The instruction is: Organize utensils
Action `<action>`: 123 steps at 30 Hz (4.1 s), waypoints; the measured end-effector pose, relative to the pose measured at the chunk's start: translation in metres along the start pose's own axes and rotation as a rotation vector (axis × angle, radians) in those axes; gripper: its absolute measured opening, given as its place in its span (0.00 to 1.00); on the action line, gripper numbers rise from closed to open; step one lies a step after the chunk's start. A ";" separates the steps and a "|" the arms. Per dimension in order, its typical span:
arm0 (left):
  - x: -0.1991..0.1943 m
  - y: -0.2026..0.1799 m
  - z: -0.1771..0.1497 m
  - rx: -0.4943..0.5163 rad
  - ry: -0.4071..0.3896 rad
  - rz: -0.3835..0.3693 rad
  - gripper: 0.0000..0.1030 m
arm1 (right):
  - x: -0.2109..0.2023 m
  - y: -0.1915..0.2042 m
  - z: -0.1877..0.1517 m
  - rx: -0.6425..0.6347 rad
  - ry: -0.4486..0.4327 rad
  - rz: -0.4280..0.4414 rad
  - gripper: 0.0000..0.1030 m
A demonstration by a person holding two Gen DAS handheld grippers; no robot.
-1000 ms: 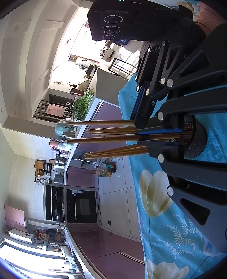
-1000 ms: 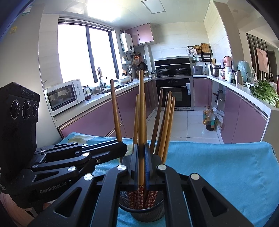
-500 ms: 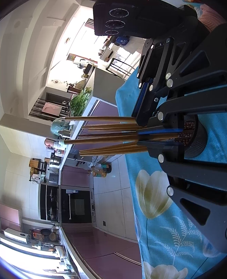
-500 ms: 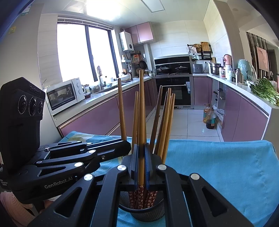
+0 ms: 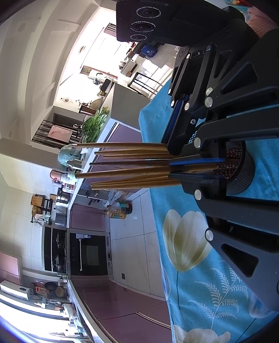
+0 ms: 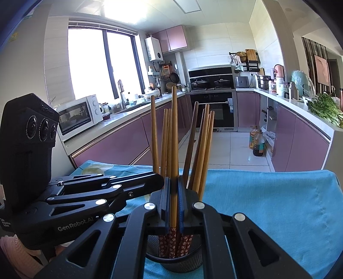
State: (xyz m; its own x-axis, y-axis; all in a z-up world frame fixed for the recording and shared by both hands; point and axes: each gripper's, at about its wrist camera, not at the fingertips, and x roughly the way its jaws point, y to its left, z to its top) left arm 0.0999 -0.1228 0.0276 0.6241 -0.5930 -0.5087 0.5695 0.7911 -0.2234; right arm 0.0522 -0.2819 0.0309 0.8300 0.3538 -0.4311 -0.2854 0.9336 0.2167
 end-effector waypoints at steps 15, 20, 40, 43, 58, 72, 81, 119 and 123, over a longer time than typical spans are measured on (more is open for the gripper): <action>0.007 0.003 -0.003 -0.004 0.027 0.007 0.08 | 0.003 -0.004 -0.001 0.017 0.010 -0.004 0.05; 0.012 0.005 -0.004 -0.010 0.039 0.007 0.08 | 0.004 -0.006 -0.001 0.022 0.011 -0.005 0.05; 0.025 0.015 -0.003 -0.031 0.062 0.010 0.08 | 0.010 -0.010 -0.001 0.037 0.029 -0.005 0.05; 0.025 0.015 -0.005 -0.033 0.066 0.007 0.08 | 0.010 -0.010 -0.001 0.038 0.030 -0.004 0.05; 0.029 0.014 -0.009 -0.026 0.074 -0.002 0.09 | 0.016 -0.015 0.003 0.055 0.037 0.000 0.06; 0.033 0.014 -0.010 -0.027 0.082 -0.008 0.09 | 0.017 -0.013 0.004 0.047 0.036 -0.011 0.07; 0.035 0.013 -0.010 -0.025 0.081 -0.008 0.09 | 0.017 -0.010 0.002 0.051 0.037 -0.011 0.07; -0.063 0.036 -0.068 -0.079 0.028 0.273 0.89 | -0.030 -0.001 -0.032 0.029 0.010 -0.013 0.32; -0.061 0.044 -0.071 -0.125 0.070 0.263 0.73 | -0.033 0.000 -0.037 0.034 0.014 -0.012 0.36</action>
State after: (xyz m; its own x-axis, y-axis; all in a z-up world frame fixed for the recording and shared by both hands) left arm 0.0490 -0.0412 -0.0101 0.7003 -0.3570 -0.6182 0.3200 0.9311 -0.1752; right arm 0.0072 -0.2912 0.0121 0.8265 0.3439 -0.4458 -0.2589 0.9352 0.2415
